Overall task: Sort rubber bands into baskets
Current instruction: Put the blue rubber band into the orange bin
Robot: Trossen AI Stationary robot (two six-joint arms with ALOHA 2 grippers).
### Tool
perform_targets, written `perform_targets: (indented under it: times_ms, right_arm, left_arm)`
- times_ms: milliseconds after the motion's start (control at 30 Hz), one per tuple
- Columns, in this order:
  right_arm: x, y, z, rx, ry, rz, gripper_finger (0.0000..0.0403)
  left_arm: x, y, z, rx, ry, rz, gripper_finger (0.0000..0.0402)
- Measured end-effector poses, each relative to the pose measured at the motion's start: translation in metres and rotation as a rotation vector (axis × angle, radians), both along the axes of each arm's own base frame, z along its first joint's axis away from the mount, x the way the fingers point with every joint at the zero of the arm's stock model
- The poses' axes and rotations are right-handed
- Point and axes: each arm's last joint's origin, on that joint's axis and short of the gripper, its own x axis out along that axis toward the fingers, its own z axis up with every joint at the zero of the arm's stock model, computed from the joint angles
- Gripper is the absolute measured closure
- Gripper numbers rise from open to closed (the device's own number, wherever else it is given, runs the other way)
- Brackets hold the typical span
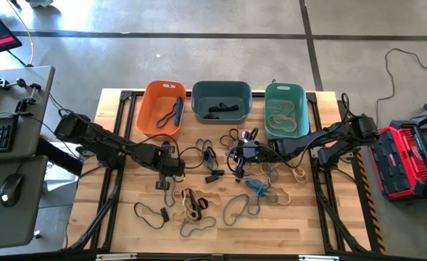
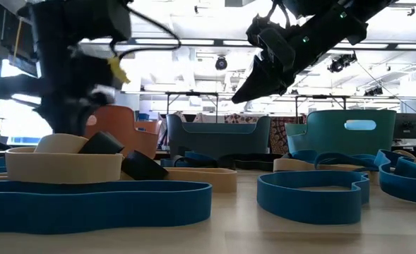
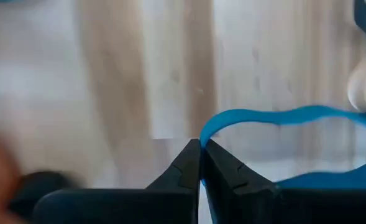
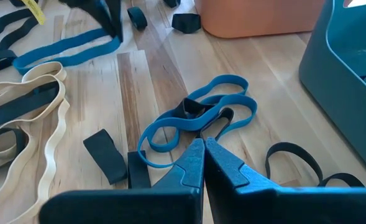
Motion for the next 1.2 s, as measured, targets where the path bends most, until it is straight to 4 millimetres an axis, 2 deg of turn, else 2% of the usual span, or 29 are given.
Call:
perform_targets:
  times_ms: [200,367,533,700,900,1067,1200]
  right_arm:
    - [0.000,0.000,0.000,0.003,-0.001,-0.002,0.0403]
    - [0.000,0.000,0.000,0.005,-0.001,-0.003,0.0403]
    - [0.000,0.000,0.000,0.006,-0.001,-0.004,0.0403]
    - [0.000,0.000,0.000,0.006,-0.001,-0.004,0.0403]
    - [0.000,0.000,0.000,0.005,-0.001,-0.004,0.0403]
    - [0.000,0.000,0.000,0.005,-0.001,-0.004,0.0403]
    - [0.000,0.000,0.000,0.001,0.000,-0.001,0.0403]
  left_arm:
    - [0.018,0.008,0.037,0.081,-0.047,0.050,0.0400]
    - [0.034,0.015,0.069,0.083,-0.124,0.067,0.0401]
    - [0.043,0.032,0.101,0.163,-0.164,0.107,0.0401]
    - [0.043,0.058,0.129,0.284,-0.201,0.166,0.0401]
    - [0.028,0.103,0.152,0.395,-0.238,0.296,0.0401]
    - [0.011,0.143,0.159,0.495,-0.209,0.461,0.0401]
    - [-0.002,0.175,0.157,0.504,-0.167,0.554,0.0402]
